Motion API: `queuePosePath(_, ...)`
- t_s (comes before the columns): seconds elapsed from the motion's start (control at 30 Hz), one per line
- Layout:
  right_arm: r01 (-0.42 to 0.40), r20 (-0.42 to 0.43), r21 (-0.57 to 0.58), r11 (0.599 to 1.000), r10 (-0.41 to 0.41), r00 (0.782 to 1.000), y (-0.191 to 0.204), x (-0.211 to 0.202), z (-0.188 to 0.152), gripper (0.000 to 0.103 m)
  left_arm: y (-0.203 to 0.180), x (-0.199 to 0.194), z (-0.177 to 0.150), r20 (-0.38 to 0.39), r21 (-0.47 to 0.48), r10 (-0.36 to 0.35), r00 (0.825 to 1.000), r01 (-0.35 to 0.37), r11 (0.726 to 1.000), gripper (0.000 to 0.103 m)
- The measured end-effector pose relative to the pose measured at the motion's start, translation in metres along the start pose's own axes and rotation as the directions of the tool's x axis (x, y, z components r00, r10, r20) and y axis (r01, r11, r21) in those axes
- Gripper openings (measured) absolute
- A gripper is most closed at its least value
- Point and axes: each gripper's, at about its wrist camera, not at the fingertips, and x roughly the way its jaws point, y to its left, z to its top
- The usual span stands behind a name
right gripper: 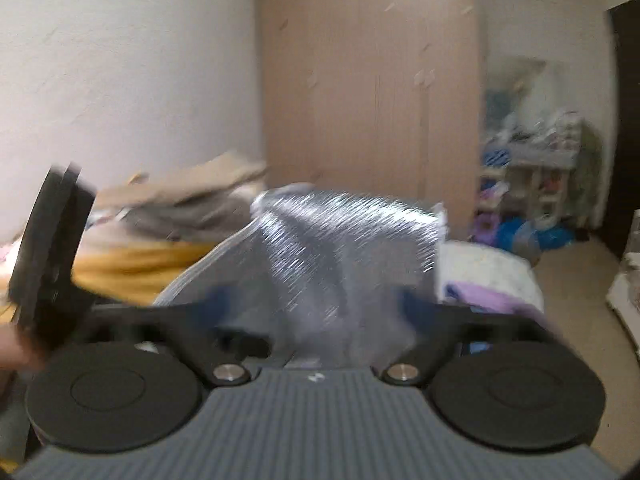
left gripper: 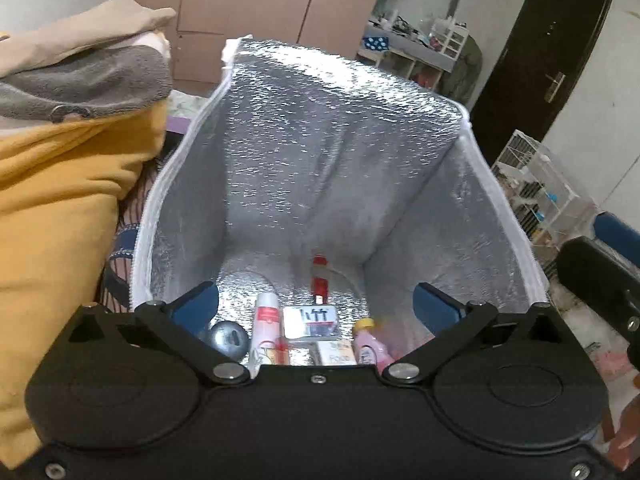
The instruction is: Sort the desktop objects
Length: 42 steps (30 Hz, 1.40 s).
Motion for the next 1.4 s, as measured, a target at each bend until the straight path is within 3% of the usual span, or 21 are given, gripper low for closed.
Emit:
queuePosePath(0.17,-0.006,0.052,-0.01,1.0,0.007,0.999,-0.002,-0.013,-0.014,0.103,0.009,-0.01,-0.009,0.075,-0.012,0.0,0.997,0.001,1.0,0.103)
queuePosePath(0.43,-0.032,0.125,0.069,0.997,0.023,0.992,-0.007,-0.058,-0.027,0.103,0.003,-0.054,-0.031,0.15,0.059,0.02,0.989,-0.03,0.998,0.103)
queuePosePath(1.0,-0.007,0.011,0.132,0.991,0.006,1.0,0.006,-0.112,-0.07,0.103,-0.004,-0.112,-0.124,0.141,0.122,0.006,0.99,-0.024,0.992,0.103)
queuePosePath(1.4,0.03,-0.115,0.172,0.985,-0.01,0.993,0.017,-0.104,-0.141,0.103,0.039,-0.078,-0.202,0.057,0.046,0.037,0.998,-0.04,0.998,0.103)
